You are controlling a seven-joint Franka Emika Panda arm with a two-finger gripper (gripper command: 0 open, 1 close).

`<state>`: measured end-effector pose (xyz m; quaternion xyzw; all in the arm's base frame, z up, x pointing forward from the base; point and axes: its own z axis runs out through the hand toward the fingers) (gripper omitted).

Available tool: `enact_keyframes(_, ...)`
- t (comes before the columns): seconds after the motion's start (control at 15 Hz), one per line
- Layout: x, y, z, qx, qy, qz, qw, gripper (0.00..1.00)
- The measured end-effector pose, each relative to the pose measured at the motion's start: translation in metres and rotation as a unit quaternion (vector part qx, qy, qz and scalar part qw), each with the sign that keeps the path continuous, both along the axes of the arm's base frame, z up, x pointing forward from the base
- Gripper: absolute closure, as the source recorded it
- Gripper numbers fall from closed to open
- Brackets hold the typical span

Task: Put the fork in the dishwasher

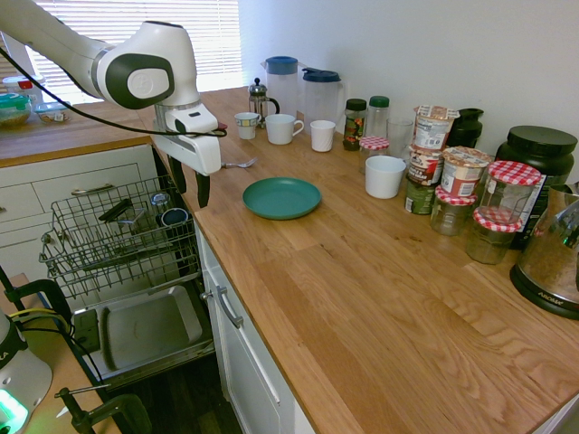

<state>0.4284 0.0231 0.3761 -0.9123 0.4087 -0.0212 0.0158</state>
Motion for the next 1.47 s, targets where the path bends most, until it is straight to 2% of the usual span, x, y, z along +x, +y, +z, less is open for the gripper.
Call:
enact_keyframes(0.4, 0.008, 0.01, 0.008, 0.002, -0.018, -0.016, 1.0, 0.0)
enact_keyframes(0.8, 0.04, 0.03, 0.032, 0.02, -0.051, -0.09, 0.994, 0.0)
enact_keyframes(1.13, 0.074, 0.035, 0.046, 0.041, -0.076, -0.158, 0.984, 0.0)
enact_keyframes(1.47, 0.106, 0.054, 0.044, 0.037, -0.084, -0.184, 0.979, 0.0)
